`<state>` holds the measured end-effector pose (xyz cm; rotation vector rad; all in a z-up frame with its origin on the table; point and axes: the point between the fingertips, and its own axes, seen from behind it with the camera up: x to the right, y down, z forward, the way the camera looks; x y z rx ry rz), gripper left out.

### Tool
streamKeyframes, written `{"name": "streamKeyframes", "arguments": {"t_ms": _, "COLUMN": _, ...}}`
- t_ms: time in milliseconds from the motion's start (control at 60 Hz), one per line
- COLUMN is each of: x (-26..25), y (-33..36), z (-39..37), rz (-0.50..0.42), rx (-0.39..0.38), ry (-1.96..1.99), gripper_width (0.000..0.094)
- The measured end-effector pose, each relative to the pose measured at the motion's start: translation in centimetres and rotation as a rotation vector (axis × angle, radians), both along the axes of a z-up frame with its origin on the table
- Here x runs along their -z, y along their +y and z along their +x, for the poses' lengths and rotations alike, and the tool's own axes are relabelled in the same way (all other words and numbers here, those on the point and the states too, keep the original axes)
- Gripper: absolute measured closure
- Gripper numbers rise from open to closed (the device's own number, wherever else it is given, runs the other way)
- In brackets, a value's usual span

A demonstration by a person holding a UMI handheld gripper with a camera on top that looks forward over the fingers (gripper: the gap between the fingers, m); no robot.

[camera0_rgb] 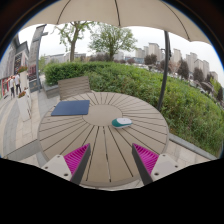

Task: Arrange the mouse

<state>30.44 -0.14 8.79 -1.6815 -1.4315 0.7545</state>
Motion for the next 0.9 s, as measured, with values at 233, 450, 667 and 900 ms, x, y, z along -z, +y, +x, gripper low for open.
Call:
{"name": "streamKeyframes", "arguments": {"t_ms": 233, "x": 3.5, "y": 2.6, "z": -6.3, "rz": -0.017, "rx": 0.014, "ry": 0.0, "gripper_width": 0.0084}}
{"name": "streamKeyframes", "arguments": {"t_ms": 450, "x": 6.6, "y": 4.8, "z": -12.3, "rz": -0.058, "rx": 0.025, "ry": -0.009, "gripper_width": 0.0082}}
{"name": "streamKeyframes", "arguments": {"t_ms": 667, "x": 9.2, "y": 5.9, "z": -17.8, "rz": -0.093, "rx": 0.001, "ry": -0.042, "gripper_width": 0.0074}}
{"name": "streamKeyframes", "arguments": {"t_ms": 900, "x": 9.6, "y": 7.3, "z": -23.3, "rz": -0.107, "rx": -0.012, "ry": -0.054, "gripper_width": 0.0088}}
